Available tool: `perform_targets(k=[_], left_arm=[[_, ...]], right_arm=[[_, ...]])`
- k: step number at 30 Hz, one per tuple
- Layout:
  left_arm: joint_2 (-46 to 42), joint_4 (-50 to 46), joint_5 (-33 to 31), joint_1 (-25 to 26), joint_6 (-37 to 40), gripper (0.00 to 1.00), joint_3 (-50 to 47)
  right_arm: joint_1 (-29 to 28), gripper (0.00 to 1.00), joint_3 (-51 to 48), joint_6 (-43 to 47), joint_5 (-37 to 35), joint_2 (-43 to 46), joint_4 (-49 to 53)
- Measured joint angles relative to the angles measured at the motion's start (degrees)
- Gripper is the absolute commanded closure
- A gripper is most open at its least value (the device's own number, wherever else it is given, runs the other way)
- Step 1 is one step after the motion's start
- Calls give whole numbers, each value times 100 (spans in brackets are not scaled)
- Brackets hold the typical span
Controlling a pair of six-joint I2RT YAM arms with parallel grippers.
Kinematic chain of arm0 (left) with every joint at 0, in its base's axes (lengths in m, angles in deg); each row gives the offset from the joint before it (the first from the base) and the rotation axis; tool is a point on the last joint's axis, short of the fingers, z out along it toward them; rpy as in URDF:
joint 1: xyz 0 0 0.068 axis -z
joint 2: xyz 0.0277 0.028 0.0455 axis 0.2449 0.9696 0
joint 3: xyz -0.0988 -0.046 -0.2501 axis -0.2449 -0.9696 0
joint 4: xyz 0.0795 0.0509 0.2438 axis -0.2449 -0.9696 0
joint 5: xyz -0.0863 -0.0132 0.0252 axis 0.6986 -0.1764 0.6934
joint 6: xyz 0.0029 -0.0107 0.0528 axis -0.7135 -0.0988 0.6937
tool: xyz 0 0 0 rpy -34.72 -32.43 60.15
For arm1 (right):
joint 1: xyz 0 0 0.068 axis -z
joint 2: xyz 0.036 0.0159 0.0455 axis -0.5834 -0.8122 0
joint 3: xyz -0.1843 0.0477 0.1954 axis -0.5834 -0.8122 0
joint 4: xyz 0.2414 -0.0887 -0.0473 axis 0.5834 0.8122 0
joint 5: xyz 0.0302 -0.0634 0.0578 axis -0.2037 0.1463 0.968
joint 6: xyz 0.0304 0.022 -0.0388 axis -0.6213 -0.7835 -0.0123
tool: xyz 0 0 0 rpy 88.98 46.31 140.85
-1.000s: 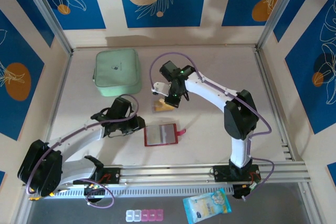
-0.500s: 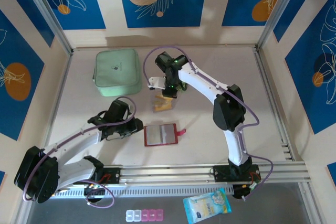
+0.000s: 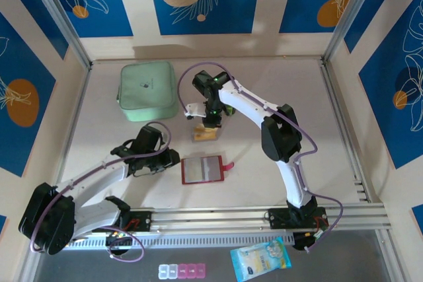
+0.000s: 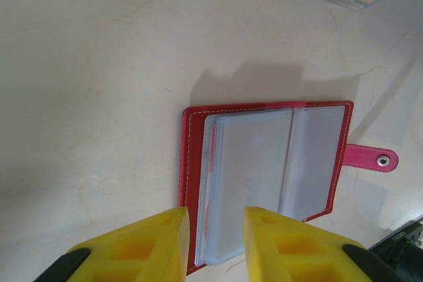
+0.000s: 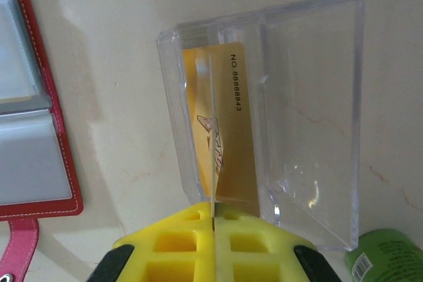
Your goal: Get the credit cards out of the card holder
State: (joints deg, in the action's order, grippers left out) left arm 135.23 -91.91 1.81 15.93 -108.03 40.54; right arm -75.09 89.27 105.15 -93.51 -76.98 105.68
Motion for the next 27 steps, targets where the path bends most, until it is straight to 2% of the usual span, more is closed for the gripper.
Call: perform_targets(k=[5, 10, 16, 22, 27], left_arm=[[15, 11, 2, 0, -2, 72, -4], [190, 116, 81, 0, -2, 72, -4], [535, 365, 310, 0, 0, 74, -4], [728, 638, 415, 57, -9, 82, -4], [815, 809, 439, 157, -24, 87, -37]], right_arm=[[0, 83, 0, -2, 39, -11, 24], [0, 81, -74, -114, 61, 24, -61], [0, 81, -872, -525, 186, 612, -466], [-35, 82, -1773, -1534, 501, 1495, -1110], [-205, 83, -2706, -2918, 772, 2168, -1930]])
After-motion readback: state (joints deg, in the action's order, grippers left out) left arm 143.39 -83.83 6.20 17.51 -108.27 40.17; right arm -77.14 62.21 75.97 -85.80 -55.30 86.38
